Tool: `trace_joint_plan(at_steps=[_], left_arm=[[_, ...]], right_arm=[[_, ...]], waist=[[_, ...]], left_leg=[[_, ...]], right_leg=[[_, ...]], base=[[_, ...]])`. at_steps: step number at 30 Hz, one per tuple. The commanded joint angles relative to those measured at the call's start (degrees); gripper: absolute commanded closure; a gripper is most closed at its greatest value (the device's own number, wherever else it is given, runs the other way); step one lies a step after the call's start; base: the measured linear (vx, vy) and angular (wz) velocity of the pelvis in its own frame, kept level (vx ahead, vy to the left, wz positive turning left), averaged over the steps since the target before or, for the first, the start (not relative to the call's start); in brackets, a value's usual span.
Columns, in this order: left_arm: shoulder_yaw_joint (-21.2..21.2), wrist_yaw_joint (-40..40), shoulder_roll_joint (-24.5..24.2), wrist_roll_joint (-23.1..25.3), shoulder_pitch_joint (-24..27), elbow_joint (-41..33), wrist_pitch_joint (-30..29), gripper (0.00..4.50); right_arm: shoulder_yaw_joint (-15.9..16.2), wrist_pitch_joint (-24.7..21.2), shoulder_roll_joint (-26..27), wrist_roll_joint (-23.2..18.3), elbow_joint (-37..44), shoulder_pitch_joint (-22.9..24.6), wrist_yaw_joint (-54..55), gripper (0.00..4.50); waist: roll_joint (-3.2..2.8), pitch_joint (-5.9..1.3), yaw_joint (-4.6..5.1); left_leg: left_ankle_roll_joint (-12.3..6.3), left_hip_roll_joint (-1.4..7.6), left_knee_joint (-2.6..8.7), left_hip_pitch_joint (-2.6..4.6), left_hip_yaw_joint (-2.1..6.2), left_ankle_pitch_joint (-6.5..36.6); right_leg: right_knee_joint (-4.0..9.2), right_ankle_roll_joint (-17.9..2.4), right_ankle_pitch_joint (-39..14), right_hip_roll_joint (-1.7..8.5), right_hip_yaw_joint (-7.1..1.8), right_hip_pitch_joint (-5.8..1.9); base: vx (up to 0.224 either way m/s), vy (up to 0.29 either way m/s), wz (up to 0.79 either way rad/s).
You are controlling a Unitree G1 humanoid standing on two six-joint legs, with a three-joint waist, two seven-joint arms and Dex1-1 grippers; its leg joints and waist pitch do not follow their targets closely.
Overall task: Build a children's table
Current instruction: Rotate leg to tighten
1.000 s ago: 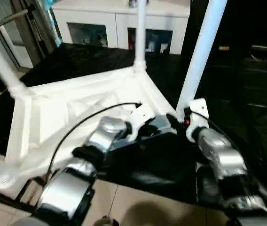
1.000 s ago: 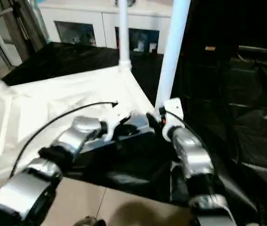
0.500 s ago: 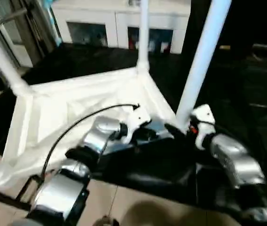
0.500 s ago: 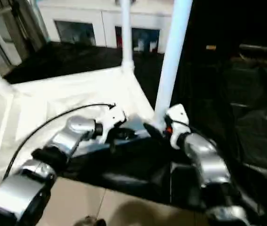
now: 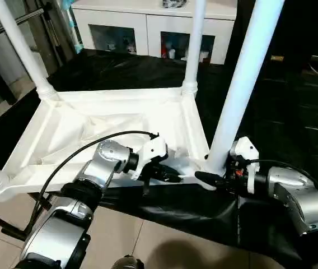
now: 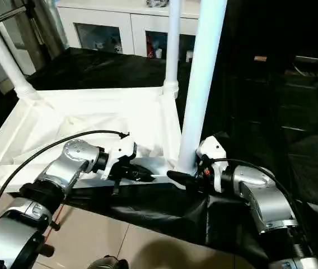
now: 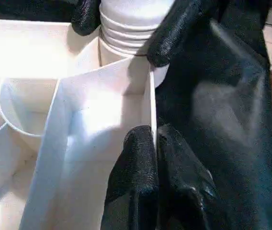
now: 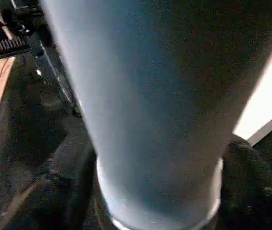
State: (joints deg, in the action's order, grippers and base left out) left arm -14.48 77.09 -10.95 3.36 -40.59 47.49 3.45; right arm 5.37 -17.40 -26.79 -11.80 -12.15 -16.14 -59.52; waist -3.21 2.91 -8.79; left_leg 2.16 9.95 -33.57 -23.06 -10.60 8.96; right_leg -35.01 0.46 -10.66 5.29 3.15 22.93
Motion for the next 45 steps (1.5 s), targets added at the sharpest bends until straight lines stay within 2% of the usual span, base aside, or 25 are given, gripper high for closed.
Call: trace_joint_plan(at_steps=[1, 7, 9, 10, 11, 13, 14, 15, 16, 18, 19, 21, 24, 25, 26, 29, 31, 32, 34, 36, 38, 40, 42, 45], left_arm=[[-0.1, 2.9, 1.6, -4.0, -0.8, -3.9, 0.9, 4.50], [-0.1, 0.5, 2.1, -3.2, -0.4, -4.2, 0.7, 4.50], [-0.4, -5.2, 2.9, -0.4, -1.5, -1.7, 0.7, 4.50], [-0.1, -9.2, 3.7, 0.9, -2.4, 0.0, 0.5, 4.50], [0.2, -11.8, 4.2, 1.5, -3.0, 1.1, 0.4, 4.50], [0.7, -14.0, 5.1, 1.6, -3.7, 2.0, -0.5, 4.50], [1.3, -16.6, 6.1, 1.6, -4.6, 3.0, -1.4, 4.50], [1.6, -17.6, 6.6, 1.6, -5.0, 3.4, -1.9, 4.50], [2.0, -20.3, 7.7, 1.7, -5.9, 4.4, -2.6, 4.50], [2.9, -25.2, 9.5, 1.8, -7.5, 6.0, -3.7, 4.50], [3.1, -26.4, 9.9, 1.8, -7.9, 6.5, -4.0, 4.50], [3.9, -30.6, 11.8, 1.9, -9.4, 8.2, -4.4, 4.50], [4.2, -32.7, 13.2, 2.0, -10.4, 9.7, -4.0, 4.50], [4.2, -32.7, 13.2, 2.0, -10.4, 9.7, -4.0, 4.50], [3.9, -31.9, 13.7, 1.8, -10.4, 9.7, -3.3, 4.50], [2.9, -27.9, 13.0, 1.5, -9.2, 8.7, -1.4, 4.50], [2.8, -27.3, 12.8, 1.4, -9.0, 8.6, -1.1, 4.50], [2.3, -24.3, 11.7, 1.1, -8.1, 8.0, 0.2, 4.50], [2.1, -22.6, 11.1, 0.9, -7.5, 7.4, 0.9, 4.50], [1.6, -18.0, 9.6, 0.0, -6.0, 5.6, 2.1, 4.50], [1.1, -14.1, 8.5, -0.8, -4.8, 3.9, 2.4, 4.50], [0.8, -11.9, 7.7, -1.2, -4.1, 3.0, 2.7, 4.50], [0.1, -7.3, 6.2, -1.9, -2.7, 1.0, 2.6, 4.50], [-0.1, -4.1, 5.0, -2.7, -1.6, -0.8, 2.4, 4.50]], right_arm=[[2.6, -1.5, 0.6, -1.3, 1.6, 0.4, -1.6, 1.64], [3.0, -2.4, 2.3, -1.8, 2.3, 0.9, -0.5, 1.75], [3.0, -1.7, 4.7, 1.7, -0.3, -0.1, 6.0, 1.75], [2.0, -1.6, 7.0, 3.8, -3.2, -1.4, 12.1, 1.75], [1.2, -1.6, 8.5, 5.0, -5.2, -2.3, 16.2, 1.75], [0.2, -1.7, 10.2, 5.6, -7.2, -3.2, 20.1, 1.76], [-0.8, -1.9, 12.0, 6.1, -9.4, -4.2, 24.3, 1.76], [-1.2, -1.9, 12.8, 6.2, -10.2, -4.6, 25.8, 1.76], [-2.0, -2.0, 14.4, 6.2, -11.8, -5.4, 29.0, 1.76], [-3.3, -2.1, 16.9, 6.2, -14.1, -6.8, 34.1, 1.76], [-3.7, -2.0, 17.5, 6.3, -14.7, -7.2, 35.4, 1.76], [-4.6, -1.1, 19.9, 7.5, -17.4, -8.9, 40.5, 1.76], [-4.4, 0.2, 21.5, 9.0, -19.9, -10.5, 43.0, 1.76], [-4.4, 0.2, 21.5, 9.0, -19.9, -10.5, 43.0, 1.76], [-4.5, 0.5, 22.2, 8.1, -20.1, -10.7, 41.9, 1.20], [-4.3, 1.7, 21.5, 7.3, -18.9, -10.5, 39.3, 0.86], [-4.1, 2.3, 21.2, 7.5, -19.0, -10.6, 39.1, 0.86], [-2.9, 3.3, 19.5, 6.8, -17.1, -9.8, 34.0, 0.86], [-1.9, 3.8, 18.2, 6.5, -15.6, -9.1, 30.7, 0.86], [0.0, 5.4, 15.1, 6.4, -12.9, -7.6, 24.8, 0.86], [0.6, 5.8, 12.9, 5.8, -11.0, -6.6, 20.9, 0.86], [0.9, 5.5, 11.6, 4.8, -9.6, -5.8, 17.8, 0.86], [1.5, 3.7, 8.1, 2.6, -5.7, -3.9, 11.1, 0.86], [1.9, 3.0, 5.3, 1.4, -3.0, -2.3, 6.6, 0.86]], waist=[[1.05, -3.75, 0.00], [1.06, -3.81, -0.16], [1.14, -3.72, 0.25], [1.14, -3.72, 0.25], [1.11, -3.56, 0.95], [1.23, -3.54, 1.09], [1.08, -3.50, 1.20], [1.07, -3.59, 1.51], [1.14, -3.71, 1.61], [1.20, -3.72, 2.00], [1.07, -3.87, 2.05], [1.00, -3.98, 2.12], [0.97, -4.04, 2.12], [1.02, -4.02, 2.18], [1.01, -3.98, 2.13], [1.04, -3.90, 2.14], [1.00, -3.95, 2.16], [0.97, -4.00, 2.17], [1.15, -3.98, 1.95], [0.99, -4.10, 1.82], [1.01, -4.05, 1.71], [0.94, -4.00, 1.80], [0.98, -3.77, 1.40], [0.68, -3.67, 1.09]], left_leg=[[-3.28, 3.63, 4.16, 1.59, 1.33, 16.0], [-3.32, 3.60, 4.10, 1.52, 1.33, 15.4], [-2.33, 3.42, 4.24, 1.48, 1.40, 16.1], [-2.33, 3.42, 4.24, 1.48, 1.40, 16.1], [-0.88, 3.11, 4.31, 1.66, 1.46, 17.9], [-0.36, 3.15, 4.49, 1.79, 1.62, 18.2], [-0.11, 3.14, 4.46, 1.88, 1.54, 18.3], [0.55, 3.13, 4.63, 1.79, 1.74, 18.8], [0.45, 3.14, 4.67, 1.64, 1.74, 18.1], [0.24, 2.94, 4.53, 1.85, 1.54, 18.2], [0.13, 2.86, 4.40, 1.67, 1.55, 17.4], [-0.68, 2.82, 4.23, 1.61, 1.42, 15.4], [-1.74, 2.79, 4.08, 1.41, 1.38, 13.8], [-1.88, 2.72, 4.07, 1.37, 1.35, 13.7], [-2.30, 2.73, 4.08, 1.39, 1.33, 13.8], [-2.60, 2.90, 4.19, 1.46, 1.39, 15.0], [-2.59, 2.91, 4.19, 1.44, 1.41, 14.7], [-2.72, 2.89, 4.14, 1.41, 1.40, 14.5], [-3.78, 2.90, 3.98, 1.15, 1.38, 13.4], [-4.68, 3.00, 3.76, 1.25, 1.29, 12.2], [-5.66, 3.15, 3.64, 1.14, 1.15, 12.1], [-5.68, 3.13, 3.64, 1.24, 1.12, 12.6], [-5.79, 3.33, 3.77, 1.26, 1.13, 14.0], [-4.61, 3.50, 3.98, 1.49, 1.17, 15.8]], right_leg=[[4.75, -13.0, -15.0, 4.05, -2.21, -2.13], [4.70, -13.0, -14.3, 4.07, -2.17, -2.14], [4.77, -12.6, -15.3, 3.98, -2.15, -1.88], [4.77, -12.6, -15.3, 3.98, -2.15, -1.88], [5.06, -12.1, -18.8, 4.09, -2.08, -1.63], [5.48, -10.6, -21.4, 4.20, -2.11, -1.90], [5.42, -10.6, -21.2, 4.07, -2.18, -1.61], [5.33, -10.7, -20.7, 4.06, -2.10, -1.75], [5.16, -10.7, -18.3, 3.94, -2.09, -1.97], [5.13, -11.4, -16.5, 3.93, -2.12, -1.83], [4.95, -11.7, -15.6, 4.01, -2.10, -2.09], [4.95, -11.8, -13.5, 3.93, -2.09, -2.08], [4.79, -12.1, -10.9, 3.91, -2.07, -2.30], [4.80, -12.1, -10.7, 3.82, -2.03, -2.34], [4.80, -12.2, -10.6, 3.83, -2.02, -2.42], [4.94, -11.9, -11.9, 3.85, -2.06, -2.45], [4.89, -12.0, -11.5, 3.90, -2.05, -2.47], [4.81, -12.2, -10.8, 3.87, -2.02, -2.54], [4.68, -12.1, -8.8, 3.89, -2.03, -2.93], [4.41, -13.2, -6.9, 3.91, -1.94, -2.84], [4.27, -14.0, -6.3, 3.83, -1.90, -2.86], [4.35, -14.4, -7.1, 3.78, -1.86, -2.70], [4.57, -14.0, -10.1, 3.79, -1.92, -2.89], [4.86, -13.7, -13.9, 3.95, -1.99, -2.38]], base=[[0.000, 0.000, 0.00], [0.000, 0.000, 0.00], [0.000, 0.000, 0.00], [0.000, 0.000, 0.00], [0.000, 0.000, 0.00], [0.000, 0.000, 0.00], [0.000, 0.000, 0.00], [0.000, 0.000, 0.00], [0.000, 0.000, 0.00], [0.000, 0.000, 0.00], [0.000, 0.000, 0.00], [0.000, 0.000, 0.00], [0.000, 0.000, 0.00], [0.000, 0.000, 0.00], [0.000, 0.000, 0.00], [0.000, 0.000, 0.00], [0.000, 0.000, 0.00], [0.000, 0.000, 0.00], [0.000, 0.000, 0.00], [0.000, 0.000, 0.00], [0.000, 0.000, 0.00], [0.000, 0.000, 0.00], [0.000, 0.000, 0.00], [0.000, 0.000, 0.00]])
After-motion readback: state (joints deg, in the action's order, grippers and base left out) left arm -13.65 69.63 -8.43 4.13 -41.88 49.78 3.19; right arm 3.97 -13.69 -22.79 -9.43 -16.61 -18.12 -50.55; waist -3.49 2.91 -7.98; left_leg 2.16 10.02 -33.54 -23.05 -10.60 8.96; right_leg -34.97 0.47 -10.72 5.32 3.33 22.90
